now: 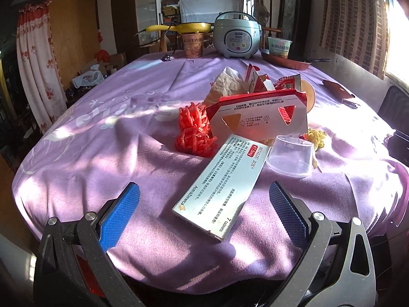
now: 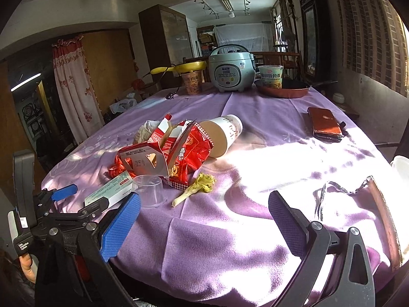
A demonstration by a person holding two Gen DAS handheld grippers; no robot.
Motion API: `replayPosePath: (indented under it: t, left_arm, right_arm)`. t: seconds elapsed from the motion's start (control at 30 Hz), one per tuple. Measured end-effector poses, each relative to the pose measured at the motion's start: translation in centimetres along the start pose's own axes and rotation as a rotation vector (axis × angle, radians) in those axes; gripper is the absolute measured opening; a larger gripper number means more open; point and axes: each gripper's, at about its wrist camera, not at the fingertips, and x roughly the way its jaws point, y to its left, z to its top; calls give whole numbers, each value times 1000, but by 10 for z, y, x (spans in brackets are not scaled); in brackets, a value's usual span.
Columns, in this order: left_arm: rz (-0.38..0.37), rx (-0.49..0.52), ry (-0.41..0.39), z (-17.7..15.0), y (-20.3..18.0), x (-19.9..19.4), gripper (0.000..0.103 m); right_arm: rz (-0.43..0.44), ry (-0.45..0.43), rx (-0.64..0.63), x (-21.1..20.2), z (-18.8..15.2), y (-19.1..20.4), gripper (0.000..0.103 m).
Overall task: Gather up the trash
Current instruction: 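Reach the left tool toward the white medicine box and close on it, then lift the white box with the left tool while the right tool grasps the clear plastic cup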
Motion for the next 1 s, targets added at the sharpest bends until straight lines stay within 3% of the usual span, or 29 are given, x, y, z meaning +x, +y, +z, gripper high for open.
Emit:
replayPosePath:
  t: [0.13, 0.27, 0.3, 0.47, 0.67, 0.73, 1.0]
  left_arm:
    - [-38, 12, 13, 0, -5, 11, 89]
    - [-45, 43, 7, 0, -13, 17, 65]
    - [-50, 47, 4, 0, -13, 17, 64]
    - [-53, 18, -32, 1, -8, 7, 59]
    - [-22, -46, -67, 4, 17, -11, 58]
    - [-8, -65, -66, 3, 25, -15, 58]
    - [-18, -135, -48, -4, 49, -13, 58]
  right_arm:
    - [46, 39, 1, 16, 0, 4, 98]
    - [86, 71, 4, 32, 0, 10, 98]
    - [94, 73, 6, 34, 1, 12, 98]
    - [132, 72, 7, 44, 8, 20, 97]
    - [194, 120, -30, 69, 12, 41, 83]
    - [216, 147, -49, 76, 9, 51, 77]
    - [218, 198, -93, 101, 8, 74, 70]
